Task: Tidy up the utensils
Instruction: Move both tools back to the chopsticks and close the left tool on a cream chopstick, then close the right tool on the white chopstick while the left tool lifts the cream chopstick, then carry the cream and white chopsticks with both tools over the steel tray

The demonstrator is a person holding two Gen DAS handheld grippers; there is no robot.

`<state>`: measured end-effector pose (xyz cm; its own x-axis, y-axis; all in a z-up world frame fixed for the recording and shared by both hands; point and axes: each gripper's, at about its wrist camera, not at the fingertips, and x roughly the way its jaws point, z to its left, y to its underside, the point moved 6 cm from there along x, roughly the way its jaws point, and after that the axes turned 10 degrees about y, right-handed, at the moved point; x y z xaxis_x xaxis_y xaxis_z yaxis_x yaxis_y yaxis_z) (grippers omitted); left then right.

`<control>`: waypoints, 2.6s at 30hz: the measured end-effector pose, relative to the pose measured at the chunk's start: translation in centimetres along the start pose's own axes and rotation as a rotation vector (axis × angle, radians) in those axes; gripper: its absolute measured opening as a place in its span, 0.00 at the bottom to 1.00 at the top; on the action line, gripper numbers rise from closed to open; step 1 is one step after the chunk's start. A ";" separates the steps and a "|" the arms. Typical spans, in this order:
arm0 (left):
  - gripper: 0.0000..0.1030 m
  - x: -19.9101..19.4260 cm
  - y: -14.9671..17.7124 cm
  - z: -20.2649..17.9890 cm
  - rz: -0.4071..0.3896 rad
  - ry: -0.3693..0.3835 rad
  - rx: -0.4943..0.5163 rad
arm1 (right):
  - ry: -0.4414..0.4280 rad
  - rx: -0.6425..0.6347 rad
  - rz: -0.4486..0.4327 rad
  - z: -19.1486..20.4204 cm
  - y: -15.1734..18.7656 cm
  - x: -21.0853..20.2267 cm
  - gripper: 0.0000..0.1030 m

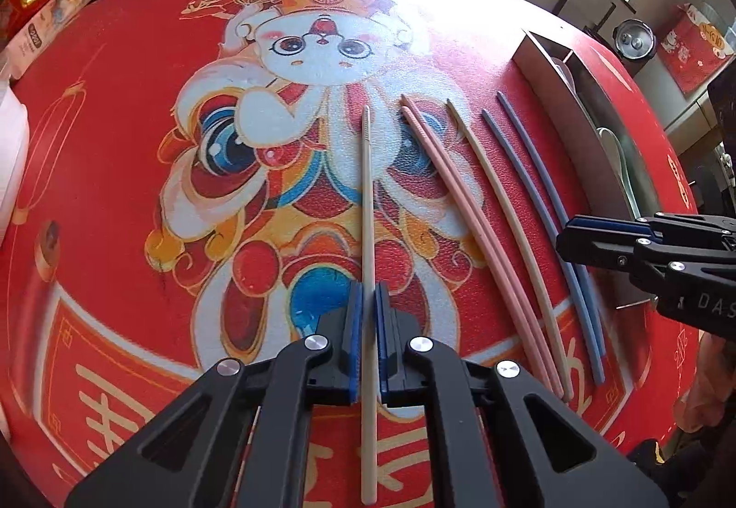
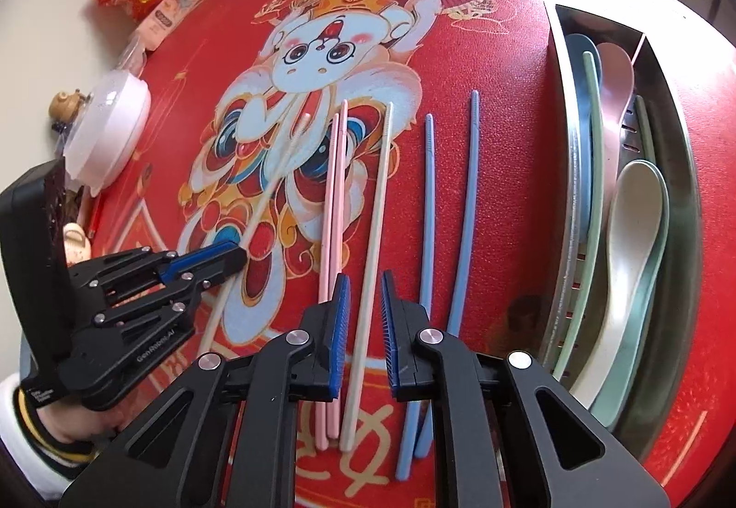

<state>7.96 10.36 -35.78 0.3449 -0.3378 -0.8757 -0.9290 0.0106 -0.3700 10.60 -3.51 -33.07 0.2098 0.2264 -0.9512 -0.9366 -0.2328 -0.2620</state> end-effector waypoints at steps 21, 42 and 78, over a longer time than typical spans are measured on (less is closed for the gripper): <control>0.07 -2.3 1.9 3.6 -0.036 -0.005 -0.129 | 0.116 -0.100 0.025 1.6 0.4 2.5 0.08; 0.08 -3.0 4.4 2.7 -0.016 -0.026 -0.112 | 0.165 -0.143 0.044 2.1 1.6 2.4 0.07; 0.06 -7.1 2.9 2.1 -0.115 0.127 -0.263 | 0.025 -0.022 -0.013 1.5 1.1 -1.1 0.06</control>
<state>3.12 14.78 -31.28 0.4458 -0.4381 -0.7806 -0.8933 -0.2729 -0.3571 8.92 -2.60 -32.09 0.2291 0.2060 -0.9514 -0.9273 -0.2512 -0.2777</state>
